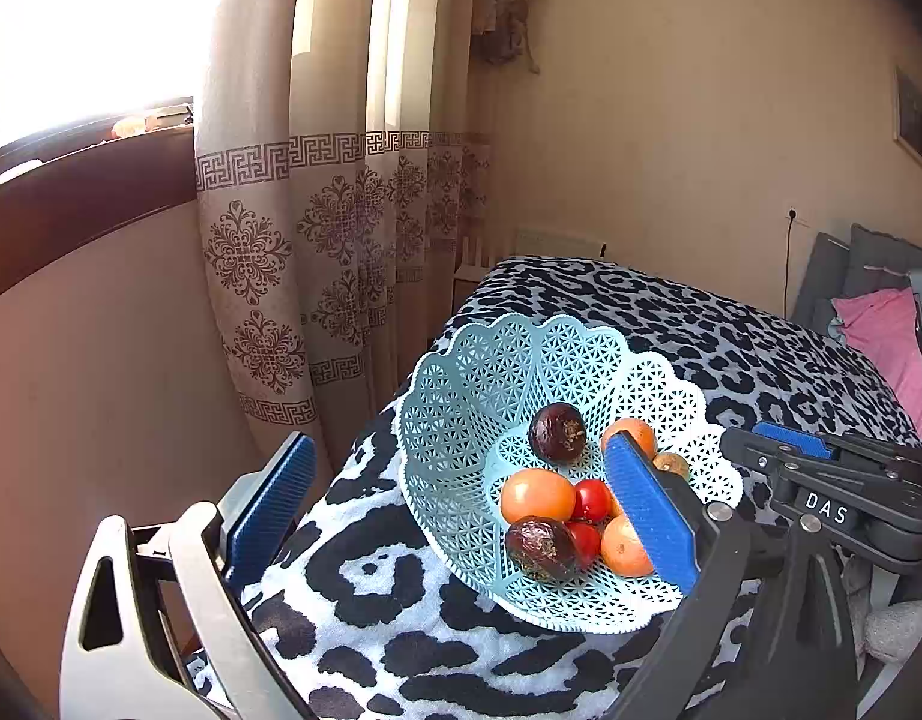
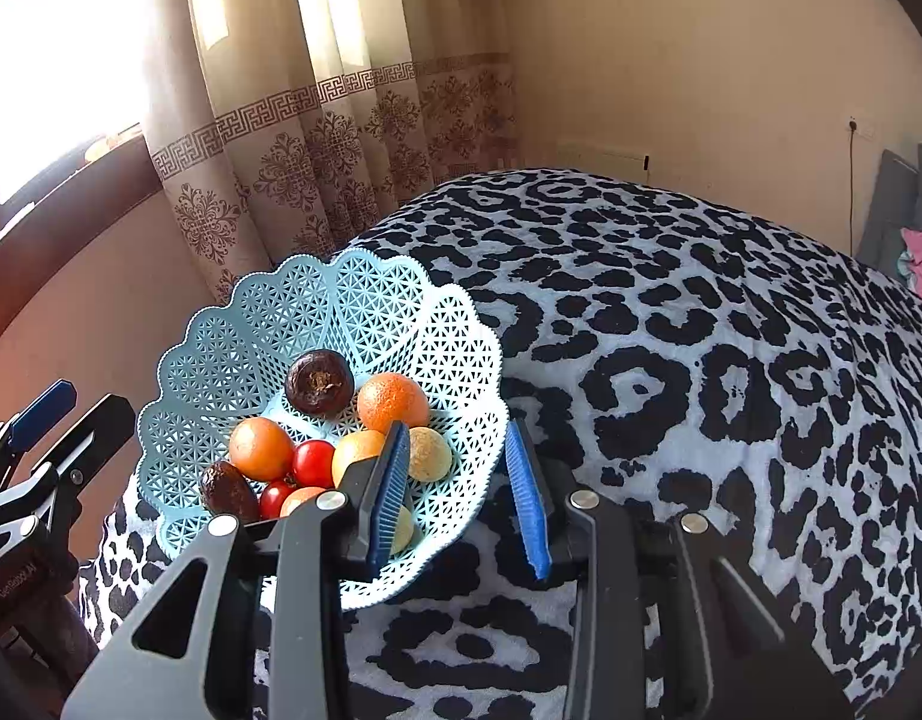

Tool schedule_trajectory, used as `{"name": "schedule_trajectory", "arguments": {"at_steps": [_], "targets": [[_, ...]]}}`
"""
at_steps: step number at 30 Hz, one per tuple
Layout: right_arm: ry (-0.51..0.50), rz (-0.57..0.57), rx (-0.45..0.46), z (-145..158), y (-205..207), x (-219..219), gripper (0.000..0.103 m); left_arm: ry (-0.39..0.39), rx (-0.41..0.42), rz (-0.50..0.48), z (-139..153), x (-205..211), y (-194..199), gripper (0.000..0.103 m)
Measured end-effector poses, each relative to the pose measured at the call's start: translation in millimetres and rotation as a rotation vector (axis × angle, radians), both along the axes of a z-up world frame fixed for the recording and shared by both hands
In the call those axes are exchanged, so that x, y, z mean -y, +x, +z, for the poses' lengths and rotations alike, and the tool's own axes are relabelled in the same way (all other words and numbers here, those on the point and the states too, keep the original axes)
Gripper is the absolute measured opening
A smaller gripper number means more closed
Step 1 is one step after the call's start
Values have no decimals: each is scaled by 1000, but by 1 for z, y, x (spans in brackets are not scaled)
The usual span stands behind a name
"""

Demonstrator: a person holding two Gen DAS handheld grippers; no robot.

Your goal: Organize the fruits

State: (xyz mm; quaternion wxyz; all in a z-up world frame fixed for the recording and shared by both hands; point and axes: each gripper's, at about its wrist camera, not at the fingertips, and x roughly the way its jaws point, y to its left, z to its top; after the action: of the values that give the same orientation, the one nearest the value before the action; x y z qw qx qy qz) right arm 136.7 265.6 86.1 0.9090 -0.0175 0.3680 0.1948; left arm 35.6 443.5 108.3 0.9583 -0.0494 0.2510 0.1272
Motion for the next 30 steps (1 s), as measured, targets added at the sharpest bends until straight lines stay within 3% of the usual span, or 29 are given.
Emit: {"name": "schedule_trajectory", "arguments": {"at_steps": [30], "targets": [[-114,-54,185,26,-57,11,46,99,43,-33,13,24,-16,99]]}}
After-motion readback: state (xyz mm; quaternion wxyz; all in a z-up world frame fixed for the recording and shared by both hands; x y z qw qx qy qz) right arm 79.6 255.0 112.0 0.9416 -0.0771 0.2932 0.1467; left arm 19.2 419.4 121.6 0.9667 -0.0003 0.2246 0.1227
